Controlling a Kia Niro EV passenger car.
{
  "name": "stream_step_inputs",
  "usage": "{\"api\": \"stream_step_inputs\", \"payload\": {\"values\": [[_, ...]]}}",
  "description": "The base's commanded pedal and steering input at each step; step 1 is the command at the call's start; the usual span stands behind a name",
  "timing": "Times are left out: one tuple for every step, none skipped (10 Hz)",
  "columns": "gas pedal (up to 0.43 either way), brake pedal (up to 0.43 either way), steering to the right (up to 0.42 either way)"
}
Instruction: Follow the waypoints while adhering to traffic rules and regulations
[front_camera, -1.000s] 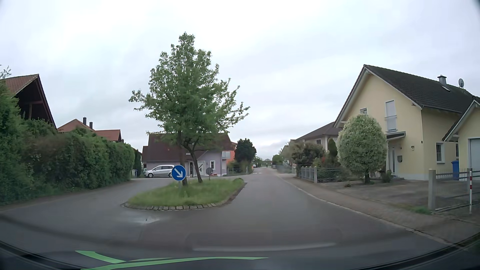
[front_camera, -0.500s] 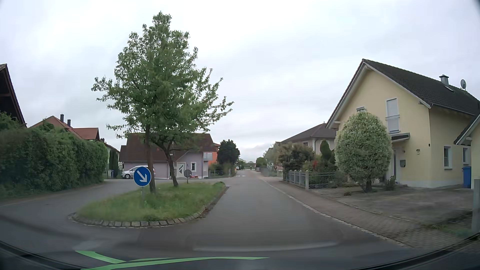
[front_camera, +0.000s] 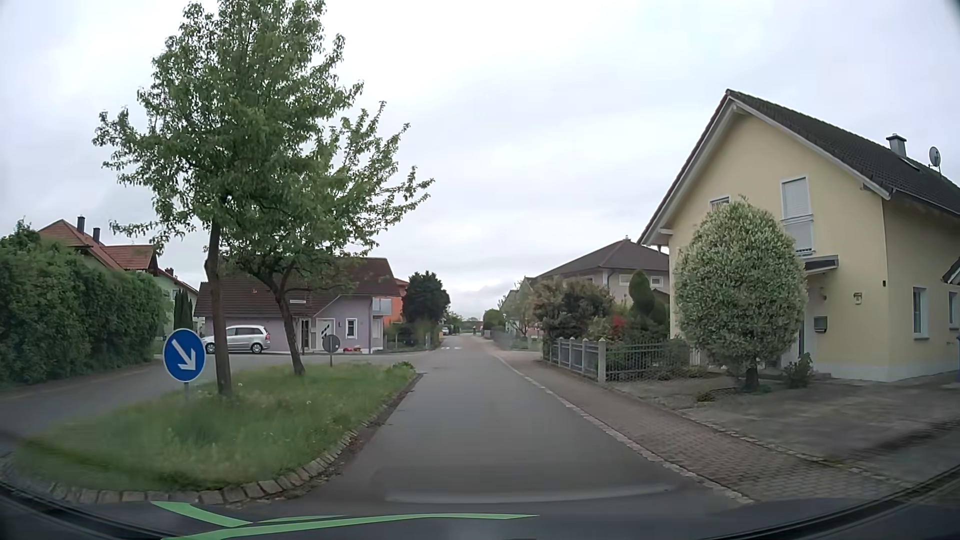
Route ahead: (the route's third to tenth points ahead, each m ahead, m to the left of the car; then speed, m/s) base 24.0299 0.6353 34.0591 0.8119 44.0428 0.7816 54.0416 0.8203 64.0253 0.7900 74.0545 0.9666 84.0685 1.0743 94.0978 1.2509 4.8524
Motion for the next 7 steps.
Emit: {"api": "stream_step_inputs", "payload": {"values": [[0.047, 0.000, 0.049], [0.047, 0.000, 0.038], [0.047, 0.000, 0.023], [0.047, 0.000, 0.013], [0.047, 0.000, 0.006], [0.047, 0.000, 0.004], [0.047, 0.000, 0.004]]}}
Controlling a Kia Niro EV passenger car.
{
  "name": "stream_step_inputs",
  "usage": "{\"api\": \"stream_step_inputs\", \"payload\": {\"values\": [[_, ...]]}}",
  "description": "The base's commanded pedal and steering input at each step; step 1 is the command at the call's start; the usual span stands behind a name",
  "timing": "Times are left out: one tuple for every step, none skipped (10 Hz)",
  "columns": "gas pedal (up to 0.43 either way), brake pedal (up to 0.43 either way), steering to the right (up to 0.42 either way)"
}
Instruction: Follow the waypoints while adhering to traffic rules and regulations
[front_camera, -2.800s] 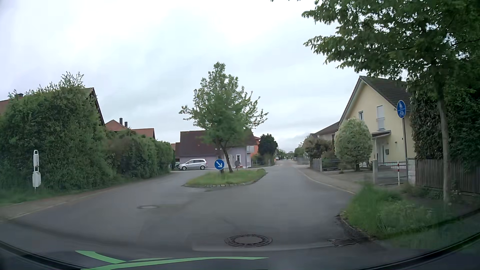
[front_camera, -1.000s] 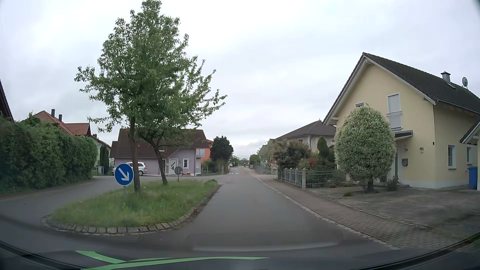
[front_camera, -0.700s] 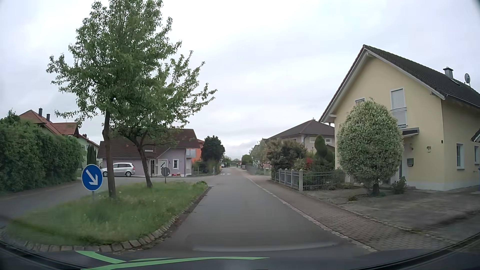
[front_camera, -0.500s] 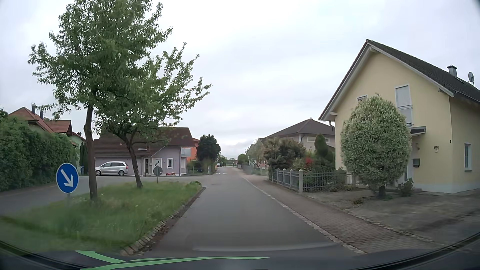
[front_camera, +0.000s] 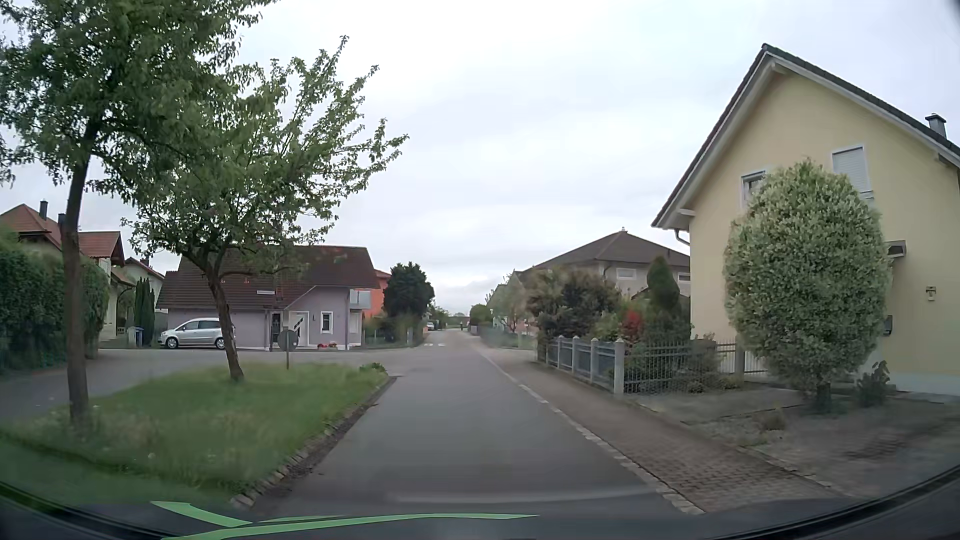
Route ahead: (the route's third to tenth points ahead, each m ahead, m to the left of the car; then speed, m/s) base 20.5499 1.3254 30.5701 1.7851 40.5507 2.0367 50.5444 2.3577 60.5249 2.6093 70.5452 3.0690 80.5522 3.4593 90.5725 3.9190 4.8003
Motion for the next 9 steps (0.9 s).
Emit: {"api": "stream_step_inputs", "payload": {"values": [[0.047, 0.000, 0.003], [0.047, 0.000, 0.001], [0.047, 0.000, 0.000], [0.039, 0.000, 0.000], [0.028, 0.000, 0.000], [0.028, 0.000, 0.000], [0.020, 0.000, 0.000], [0.020, 0.000, 0.000], [0.020, 0.000, 0.000]]}}
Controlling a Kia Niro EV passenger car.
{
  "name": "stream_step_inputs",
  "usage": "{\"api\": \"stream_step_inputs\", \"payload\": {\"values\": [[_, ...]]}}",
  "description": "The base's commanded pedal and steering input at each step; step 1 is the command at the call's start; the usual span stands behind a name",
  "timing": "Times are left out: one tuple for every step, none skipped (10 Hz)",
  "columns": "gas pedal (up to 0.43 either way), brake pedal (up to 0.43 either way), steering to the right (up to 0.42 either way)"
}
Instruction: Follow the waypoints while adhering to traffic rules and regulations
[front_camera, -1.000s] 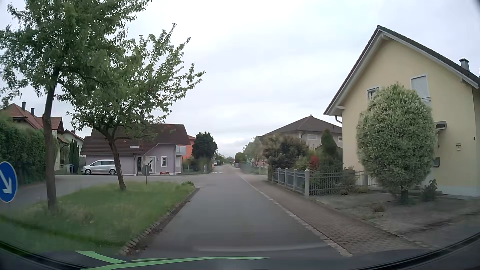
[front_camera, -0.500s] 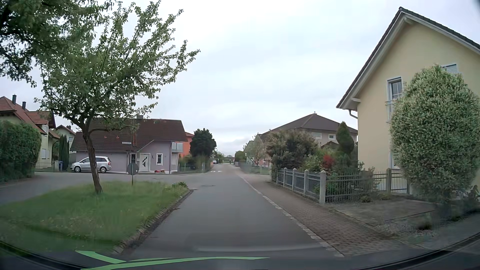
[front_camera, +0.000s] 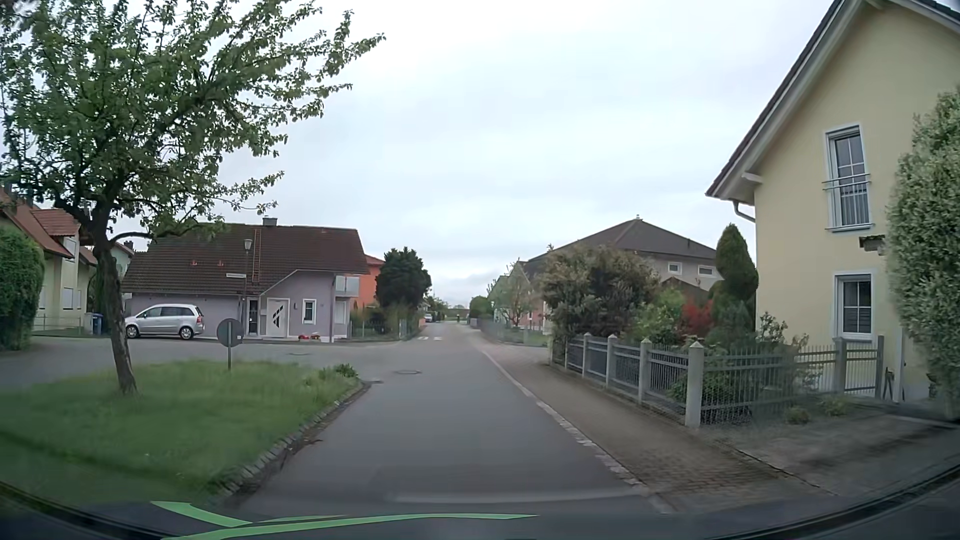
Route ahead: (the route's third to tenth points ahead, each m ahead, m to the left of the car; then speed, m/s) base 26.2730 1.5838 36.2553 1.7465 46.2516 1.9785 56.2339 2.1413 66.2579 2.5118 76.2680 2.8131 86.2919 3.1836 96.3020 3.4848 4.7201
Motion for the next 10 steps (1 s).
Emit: {"api": "stream_step_inputs", "payload": {"values": [[0.020, 0.000, -0.001], [0.020, 0.000, -0.001], [0.020, 0.000, -0.002], [0.008, 0.000, -0.006], [0.008, 0.000, -0.010], [0.008, 0.000, -0.011], [0.008, 0.000, -0.011], [0.008, 0.000, -0.011], [0.000, 0.000, -0.011], [0.000, 0.000, -0.011]]}}
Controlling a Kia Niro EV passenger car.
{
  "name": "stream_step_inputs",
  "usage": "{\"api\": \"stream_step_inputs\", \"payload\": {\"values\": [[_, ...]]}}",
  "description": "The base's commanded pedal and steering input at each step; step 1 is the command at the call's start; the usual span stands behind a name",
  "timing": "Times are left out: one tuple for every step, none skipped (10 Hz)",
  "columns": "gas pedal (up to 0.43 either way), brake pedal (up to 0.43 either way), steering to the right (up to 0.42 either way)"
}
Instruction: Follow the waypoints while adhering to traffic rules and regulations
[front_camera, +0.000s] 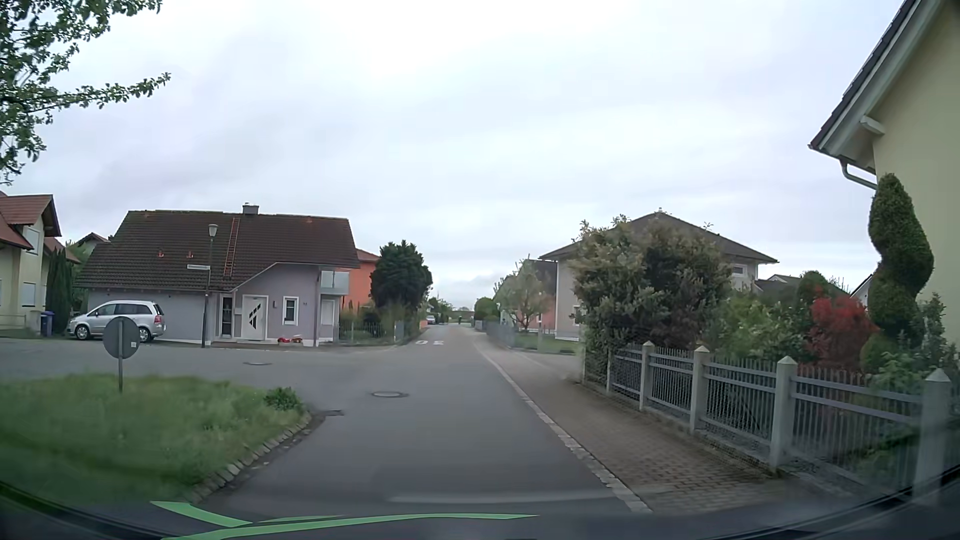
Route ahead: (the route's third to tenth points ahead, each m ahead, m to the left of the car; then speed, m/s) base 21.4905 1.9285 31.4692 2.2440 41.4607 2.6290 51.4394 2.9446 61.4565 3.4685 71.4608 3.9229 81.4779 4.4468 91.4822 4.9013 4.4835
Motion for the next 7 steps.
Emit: {"api": "stream_step_inputs", "payload": {"values": [[0.000, 0.000, -0.011], [0.000, 0.000, -0.011], [0.000, 0.000, -0.011], [0.000, 0.000, -0.011], [0.000, 0.000, -0.011], [0.000, 0.000, -0.011], [0.000, 0.000, -0.011]]}}
